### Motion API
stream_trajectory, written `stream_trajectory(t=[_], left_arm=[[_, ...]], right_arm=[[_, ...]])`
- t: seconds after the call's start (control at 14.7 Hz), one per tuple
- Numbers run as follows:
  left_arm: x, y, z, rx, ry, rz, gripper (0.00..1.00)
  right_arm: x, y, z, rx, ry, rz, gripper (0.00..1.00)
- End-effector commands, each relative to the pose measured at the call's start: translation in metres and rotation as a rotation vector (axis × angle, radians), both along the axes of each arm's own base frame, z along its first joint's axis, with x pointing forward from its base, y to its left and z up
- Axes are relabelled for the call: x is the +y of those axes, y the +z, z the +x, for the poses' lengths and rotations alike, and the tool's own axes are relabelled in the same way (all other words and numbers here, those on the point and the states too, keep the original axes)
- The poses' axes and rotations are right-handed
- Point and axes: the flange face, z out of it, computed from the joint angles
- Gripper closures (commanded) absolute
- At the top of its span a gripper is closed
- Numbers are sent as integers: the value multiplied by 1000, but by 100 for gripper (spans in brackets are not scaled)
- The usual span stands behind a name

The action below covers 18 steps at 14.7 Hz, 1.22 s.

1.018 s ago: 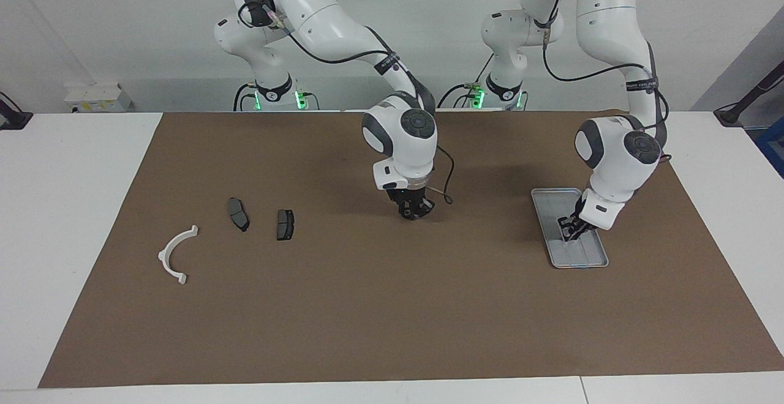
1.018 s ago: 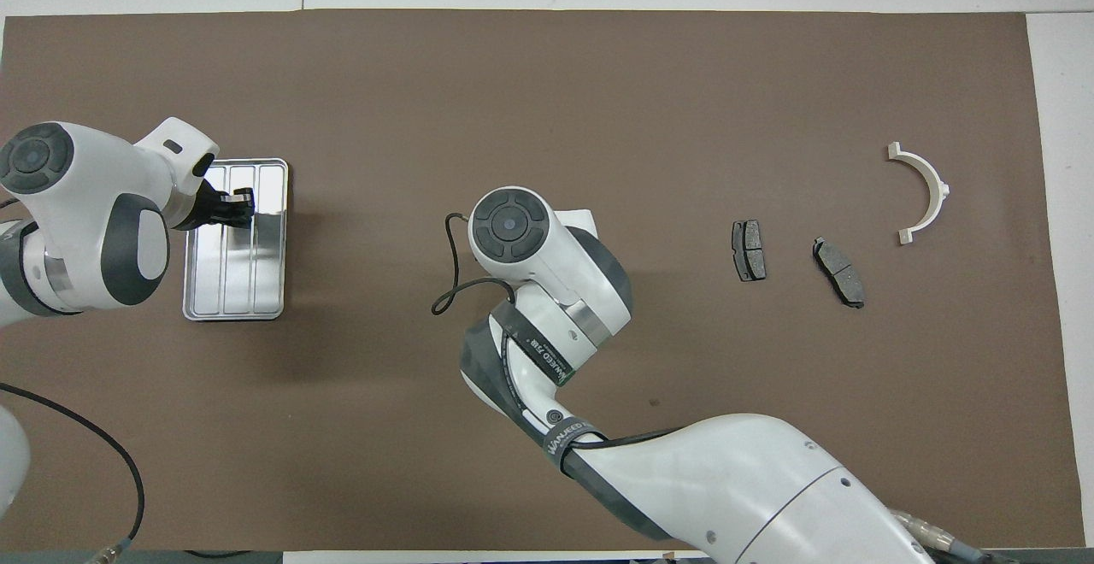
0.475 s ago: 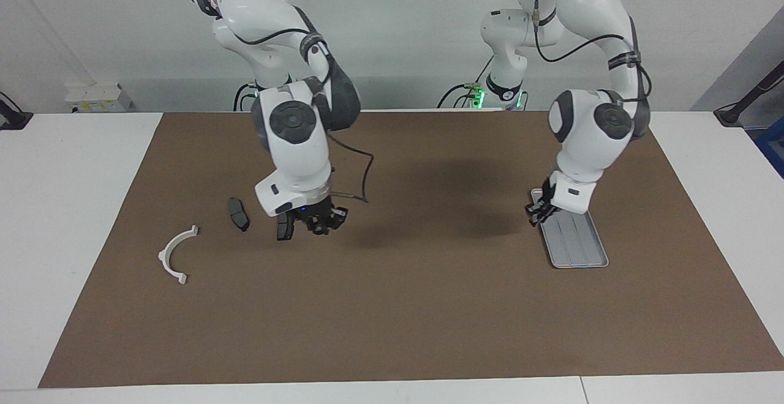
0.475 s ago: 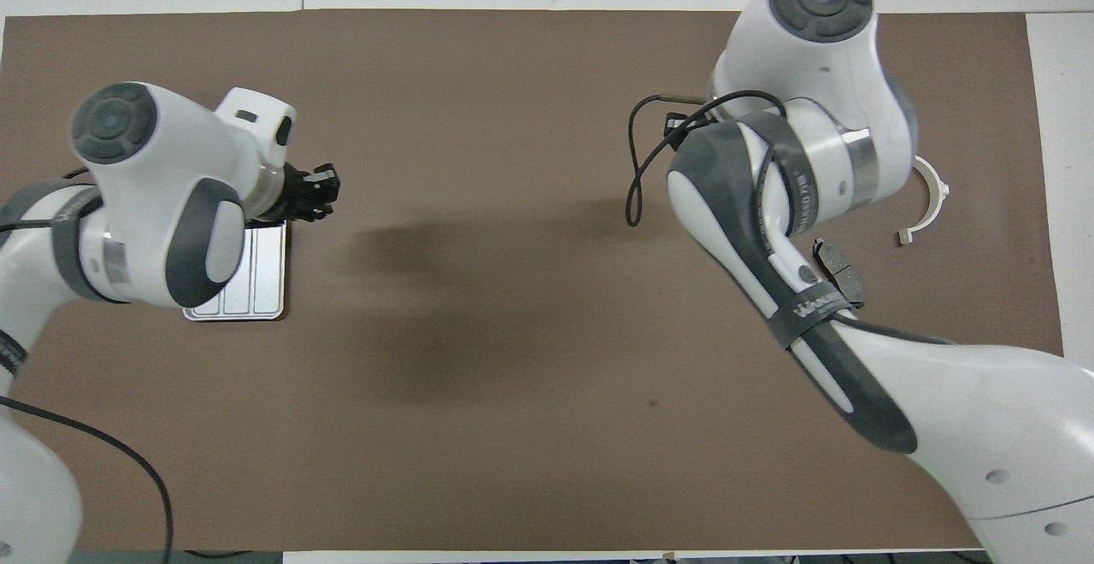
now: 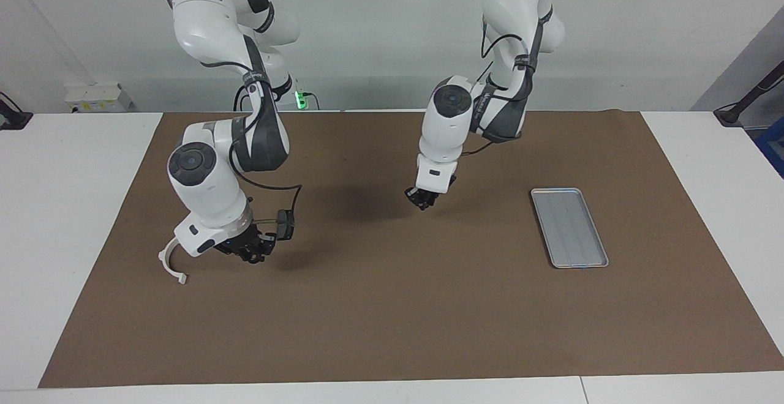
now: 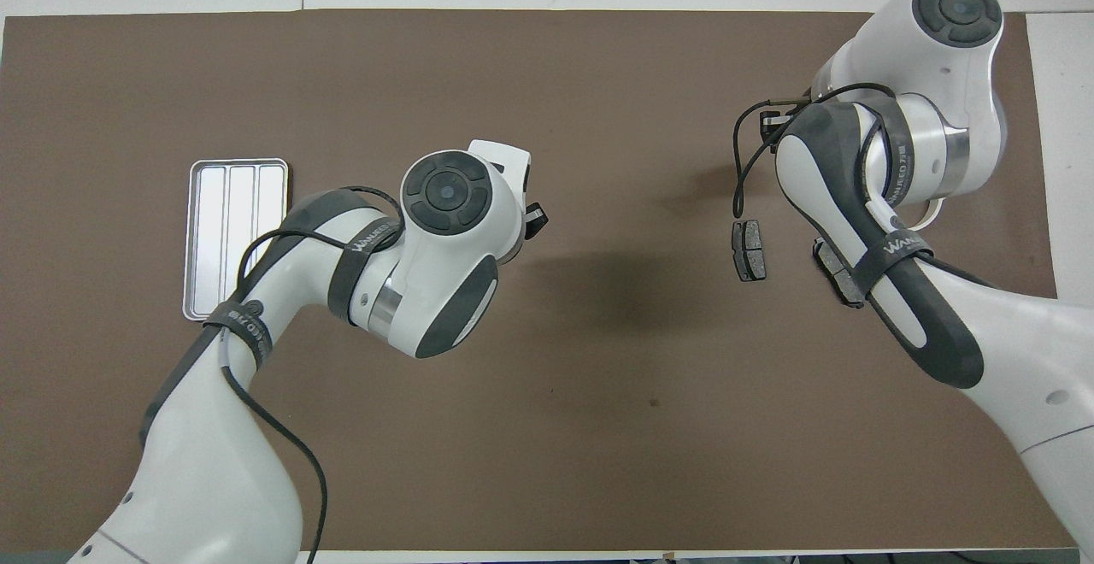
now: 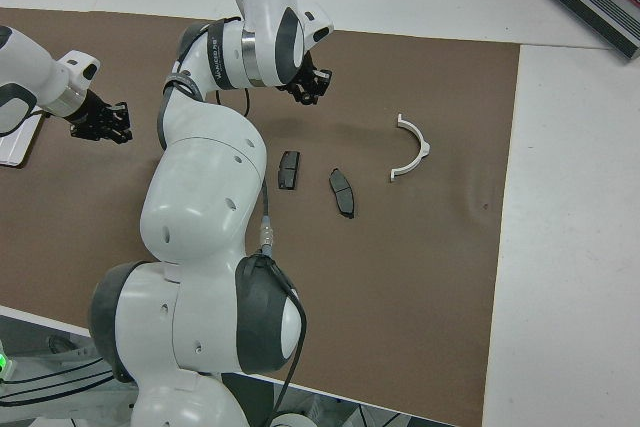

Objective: Place bearing gear from tray to pile

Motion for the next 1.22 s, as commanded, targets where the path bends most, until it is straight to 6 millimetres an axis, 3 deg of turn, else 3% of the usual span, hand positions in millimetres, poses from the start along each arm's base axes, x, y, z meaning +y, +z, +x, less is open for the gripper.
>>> stream_trajectory(t=[0.0, 0.47, 0.81, 0.88, 0.95, 1.02, 1.15], left_arm=[[-1, -28, 17, -18, 18, 12, 100], [10, -52, 8, -6, 13, 37, 100], [13, -58, 4, -8, 14, 35, 99], [14, -58, 5, -9, 15, 37, 76], [14, -58, 5, -9, 17, 36, 19], [16, -56, 6, 1, 19, 46, 0], [29, -46, 15, 15, 40, 64, 0]], right_arm=[[-6, -34, 0, -9, 21, 9, 100], [-15, -71, 7, -39, 25, 11, 100], [-15, -74, 6, -32, 20, 12, 100], [-9, -72, 5, -26, 20, 11, 82], [-7, -69, 4, -23, 12, 9, 12], [-5, -62, 3, -15, 8, 5, 0], [7, -38, -1, 16, -13, -4, 0]])
